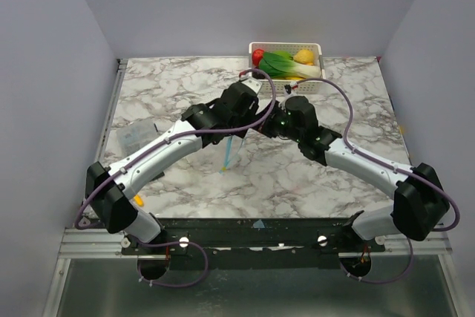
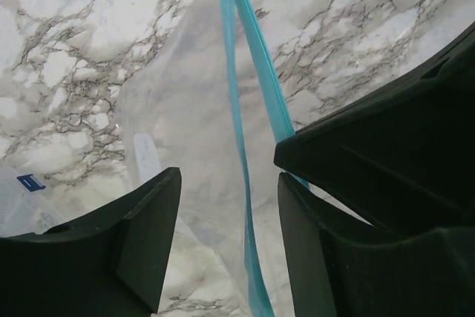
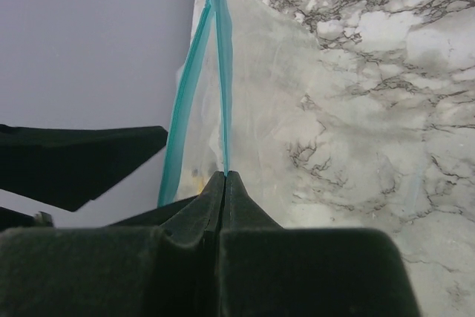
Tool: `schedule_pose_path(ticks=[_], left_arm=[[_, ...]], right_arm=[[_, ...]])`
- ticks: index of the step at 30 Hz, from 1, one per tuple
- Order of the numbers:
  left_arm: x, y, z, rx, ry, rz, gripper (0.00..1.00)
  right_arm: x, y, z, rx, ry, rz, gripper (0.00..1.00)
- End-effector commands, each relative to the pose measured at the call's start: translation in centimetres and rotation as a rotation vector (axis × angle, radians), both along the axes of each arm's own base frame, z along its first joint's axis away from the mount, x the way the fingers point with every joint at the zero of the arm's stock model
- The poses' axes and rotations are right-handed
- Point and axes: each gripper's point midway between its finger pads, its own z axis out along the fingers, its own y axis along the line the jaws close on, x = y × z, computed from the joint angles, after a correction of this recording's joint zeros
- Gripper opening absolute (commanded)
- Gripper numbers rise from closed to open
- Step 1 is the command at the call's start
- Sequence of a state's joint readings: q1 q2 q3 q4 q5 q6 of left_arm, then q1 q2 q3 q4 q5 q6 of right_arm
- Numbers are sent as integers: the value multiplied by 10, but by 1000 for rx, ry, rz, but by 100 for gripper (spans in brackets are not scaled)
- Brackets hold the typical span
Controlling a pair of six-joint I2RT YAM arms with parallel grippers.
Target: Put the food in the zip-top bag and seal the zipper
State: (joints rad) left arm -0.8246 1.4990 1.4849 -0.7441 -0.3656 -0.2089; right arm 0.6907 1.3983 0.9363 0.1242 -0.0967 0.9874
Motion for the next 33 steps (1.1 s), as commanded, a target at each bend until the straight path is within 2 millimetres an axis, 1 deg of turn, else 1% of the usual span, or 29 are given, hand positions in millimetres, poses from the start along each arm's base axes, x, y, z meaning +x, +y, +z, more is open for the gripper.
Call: schedule_pose_path(ticks=[1, 3, 4, 5, 7, 9, 11, 14, 15, 16, 17, 18, 20, 22, 24, 25, 27, 29, 31, 33], left_arm=[[-5, 9, -16, 105, -20, -2, 54], [-4, 11, -20, 110, -29, 3, 46], [-2, 13, -22, 122, -36, 13, 39], [-1, 15, -23, 137, -38, 19, 35], [-3, 18, -19, 138, -40, 26, 24], [-4, 18, -13, 114, -60, 19, 16], [-5, 22, -9, 105, -78, 27, 12], [-6, 25, -8, 96, -87, 31, 1], [-7, 25, -9, 93, -85, 35, 0], [-7, 25, -10, 90, -82, 39, 0], [-6, 25, -11, 88, -79, 43, 0], [-6, 25, -12, 83, -73, 52, 0], [-3, 28, -14, 75, -61, 71, 0], [0, 32, -14, 70, -56, 91, 0], [3, 39, -12, 63, -57, 118, 0], [5, 42, -12, 59, -58, 130, 0], [9, 50, -10, 51, -60, 155, 0], [12, 54, -11, 39, -51, 168, 0], [14, 56, -11, 18, -30, 175, 0], [14, 54, -10, -11, -9, 168, 0]], right_arm=[[5, 4, 16, 8, -19, -41, 0], [4, 8, 16, 1, -18, -40, 0], [4, 9, 14, -8, -19, -42, 0], [3, 10, 13, -17, -22, -41, 0], [4, 9, 10, -51, -31, -62, 0], [4, 10, 6, -77, -35, -65, 0], [5, 8, 3, -109, -41, -79, 0], [8, 5, 0, -164, -57, -83, 1], [9, 4, -1, -185, -65, -77, 5], [11, 4, -1, -200, -76, -73, 12], [14, 4, 2, -215, -90, -78, 23], [17, 3, 4, -230, -99, -83, 31], [22, 4, 13, -255, -133, -78, 39], [29, 2, 21, -279, -152, -91, 44], [36, -3, 31, -290, -178, -100, 55], [39, -6, 34, -303, -194, -109, 58], [48, -16, 40, -322, -218, -146, 61], [59, -29, 42, -338, -227, -181, 63], [74, -44, 38, -360, -228, -224, 63], [96, -63, 29, -381, -220, -265, 63]])
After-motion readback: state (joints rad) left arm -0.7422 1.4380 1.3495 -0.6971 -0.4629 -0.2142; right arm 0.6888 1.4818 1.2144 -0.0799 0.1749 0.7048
